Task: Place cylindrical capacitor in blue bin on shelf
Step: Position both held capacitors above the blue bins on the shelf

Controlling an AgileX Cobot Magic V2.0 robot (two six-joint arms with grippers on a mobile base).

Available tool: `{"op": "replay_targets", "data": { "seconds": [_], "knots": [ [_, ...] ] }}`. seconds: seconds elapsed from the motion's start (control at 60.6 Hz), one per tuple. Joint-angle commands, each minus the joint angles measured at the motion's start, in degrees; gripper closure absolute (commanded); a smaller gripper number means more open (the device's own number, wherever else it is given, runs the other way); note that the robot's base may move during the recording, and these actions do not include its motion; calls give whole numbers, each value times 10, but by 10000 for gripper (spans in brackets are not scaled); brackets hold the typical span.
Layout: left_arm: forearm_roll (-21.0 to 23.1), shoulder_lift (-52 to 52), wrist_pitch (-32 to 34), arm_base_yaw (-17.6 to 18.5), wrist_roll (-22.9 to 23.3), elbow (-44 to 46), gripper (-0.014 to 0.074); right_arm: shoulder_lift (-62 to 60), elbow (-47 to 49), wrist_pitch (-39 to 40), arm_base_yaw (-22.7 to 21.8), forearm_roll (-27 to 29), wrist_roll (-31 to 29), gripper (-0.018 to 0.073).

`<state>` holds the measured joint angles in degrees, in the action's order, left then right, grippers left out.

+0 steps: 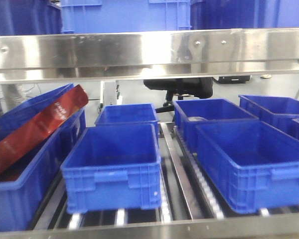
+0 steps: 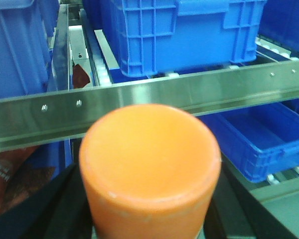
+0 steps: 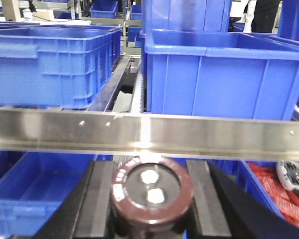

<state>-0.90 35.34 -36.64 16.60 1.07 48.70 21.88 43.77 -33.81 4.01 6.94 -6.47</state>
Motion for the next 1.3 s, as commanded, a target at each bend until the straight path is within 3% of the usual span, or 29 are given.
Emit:
{"op": "replay_targets", "data": {
  "seconds": [0.0,1.287],
  "knots": [
    [2,-1,17,4,0,0,707,-2,0,13,0,-2,-1,690],
    [2,-1,17,4,0,0,707,-2,0,13,0,-2,-1,690]
  ]
}}
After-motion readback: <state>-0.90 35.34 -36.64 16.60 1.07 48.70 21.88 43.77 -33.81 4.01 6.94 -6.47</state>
